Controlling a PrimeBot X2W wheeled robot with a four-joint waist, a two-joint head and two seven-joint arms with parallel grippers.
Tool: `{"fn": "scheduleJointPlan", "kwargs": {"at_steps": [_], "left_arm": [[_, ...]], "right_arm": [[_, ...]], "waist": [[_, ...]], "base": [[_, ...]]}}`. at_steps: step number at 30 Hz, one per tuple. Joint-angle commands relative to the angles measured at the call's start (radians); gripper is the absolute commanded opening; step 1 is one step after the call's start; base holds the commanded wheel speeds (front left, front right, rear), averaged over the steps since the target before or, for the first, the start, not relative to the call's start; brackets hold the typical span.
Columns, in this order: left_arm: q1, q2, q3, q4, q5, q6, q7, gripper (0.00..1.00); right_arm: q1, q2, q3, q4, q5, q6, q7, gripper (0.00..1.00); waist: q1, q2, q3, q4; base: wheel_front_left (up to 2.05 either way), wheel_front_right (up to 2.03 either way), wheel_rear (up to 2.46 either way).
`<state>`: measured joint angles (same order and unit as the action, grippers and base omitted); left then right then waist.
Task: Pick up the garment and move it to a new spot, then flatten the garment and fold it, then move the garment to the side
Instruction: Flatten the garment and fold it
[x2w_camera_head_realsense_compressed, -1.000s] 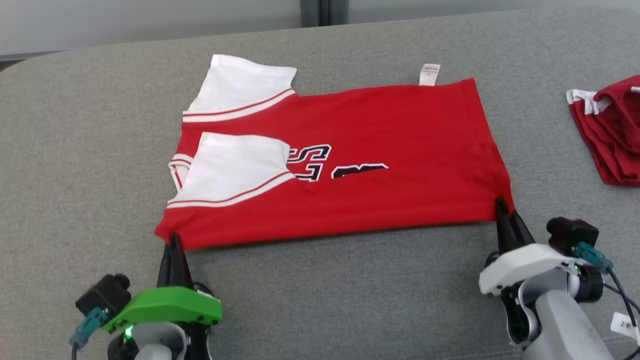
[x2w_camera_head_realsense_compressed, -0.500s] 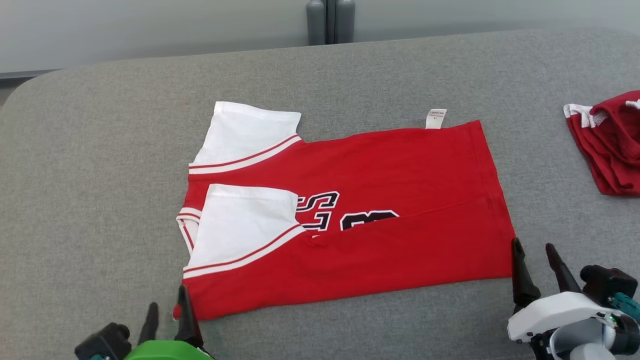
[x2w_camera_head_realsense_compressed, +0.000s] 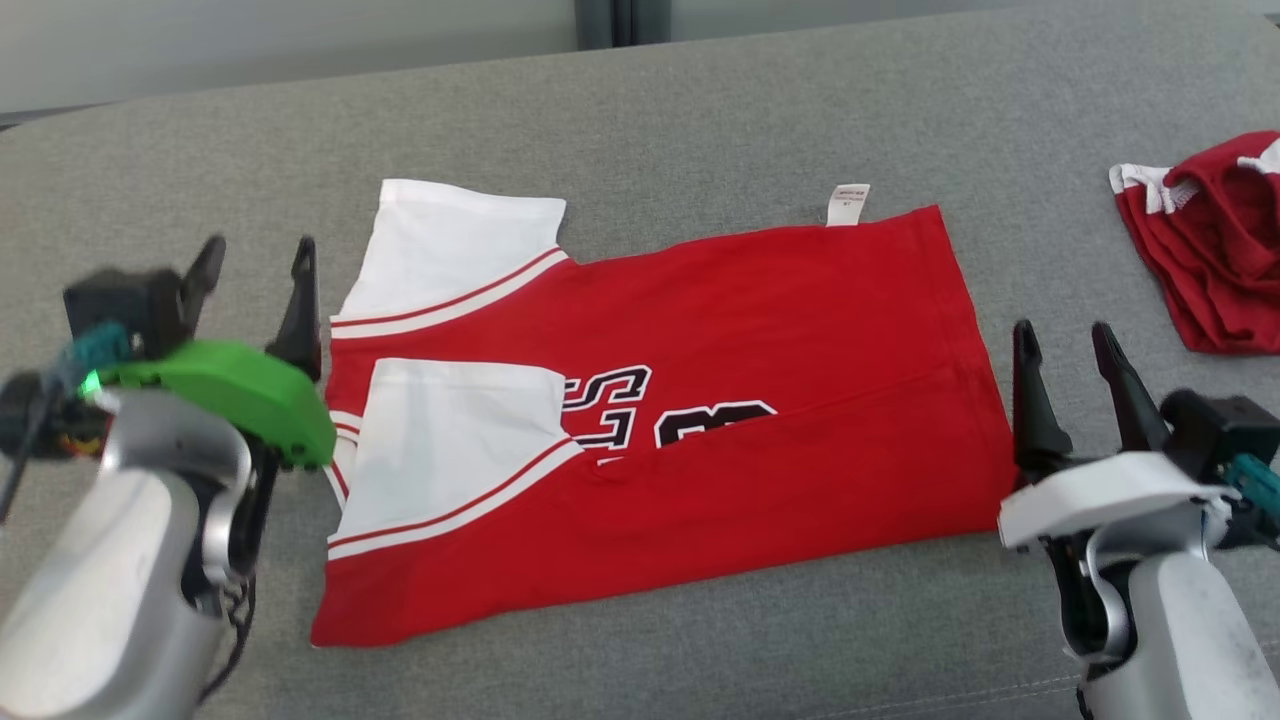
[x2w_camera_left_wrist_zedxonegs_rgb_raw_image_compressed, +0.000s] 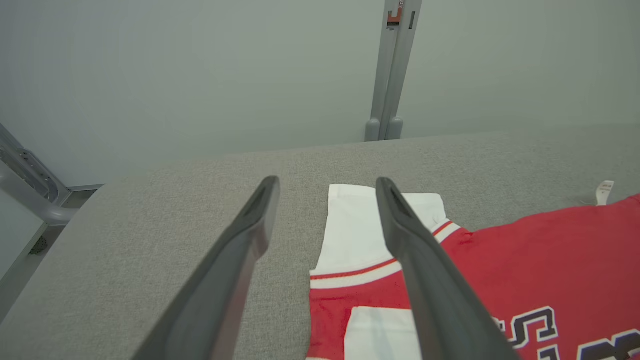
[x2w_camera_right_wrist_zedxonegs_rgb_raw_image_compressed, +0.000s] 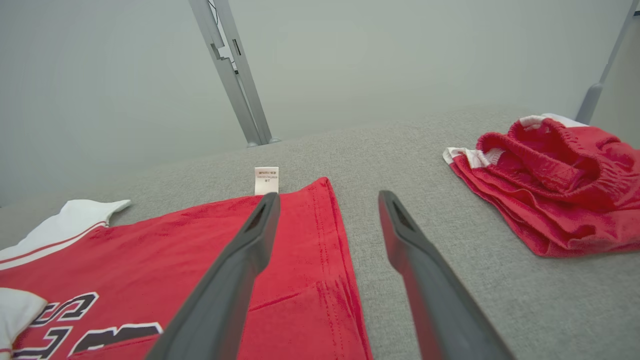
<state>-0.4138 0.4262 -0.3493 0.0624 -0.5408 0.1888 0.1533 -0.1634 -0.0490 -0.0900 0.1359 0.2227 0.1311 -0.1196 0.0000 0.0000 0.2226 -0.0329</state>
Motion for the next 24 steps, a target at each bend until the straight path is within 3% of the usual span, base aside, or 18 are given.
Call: {"fn": "scheduleJointPlan", "kwargs": {"at_steps": [1, 5, 9, 16, 24], "left_arm": [[-0.077, 0.016, -0.011, 0.027, 0.010, -0.029, 0.034, 1.00], [-0.273, 0.034, -0.044, 0.138, -0.004, -0.118, 0.149, 1.00], [-0.416, 0.043, -0.076, 0.258, 0.006, -0.165, 0.246, 1.00], [-0.541, 0.061, -0.090, 0.435, -0.025, -0.230, 0.360, 1.00], [-0.543, 0.102, -0.077, 0.517, -0.067, -0.256, 0.423, 1.00]], "right_arm": [[-0.045, -0.003, 0.022, -0.010, -0.017, -0.001, 0.005, 1.00], [-0.138, -0.003, 0.073, -0.010, -0.030, -0.001, 0.005, 1.00], [-0.214, -0.002, 0.108, 0.000, -0.040, -0.001, 0.000, 1.00], [-0.301, -0.002, 0.158, 0.028, -0.057, -0.001, -0.020, 1.00], [-0.327, -0.002, 0.170, 0.051, -0.060, -0.001, -0.043, 1.00]], "waist": [[0.0000, 0.0000, 0.061, -0.043], [0.0000, 0.0000, 0.120, -0.090], [0.0000, 0.0000, 0.174, -0.123], [0.0000, 0.0000, 0.250, -0.182], [0.0000, 0.0000, 0.281, -0.218]], "base": [[0.00, 0.00, 0.00], [0.00, 0.00, 0.00], [0.00, 0.00, 0.00], [0.00, 0.00, 0.00], [0.00, 0.00, 0.00]]}}
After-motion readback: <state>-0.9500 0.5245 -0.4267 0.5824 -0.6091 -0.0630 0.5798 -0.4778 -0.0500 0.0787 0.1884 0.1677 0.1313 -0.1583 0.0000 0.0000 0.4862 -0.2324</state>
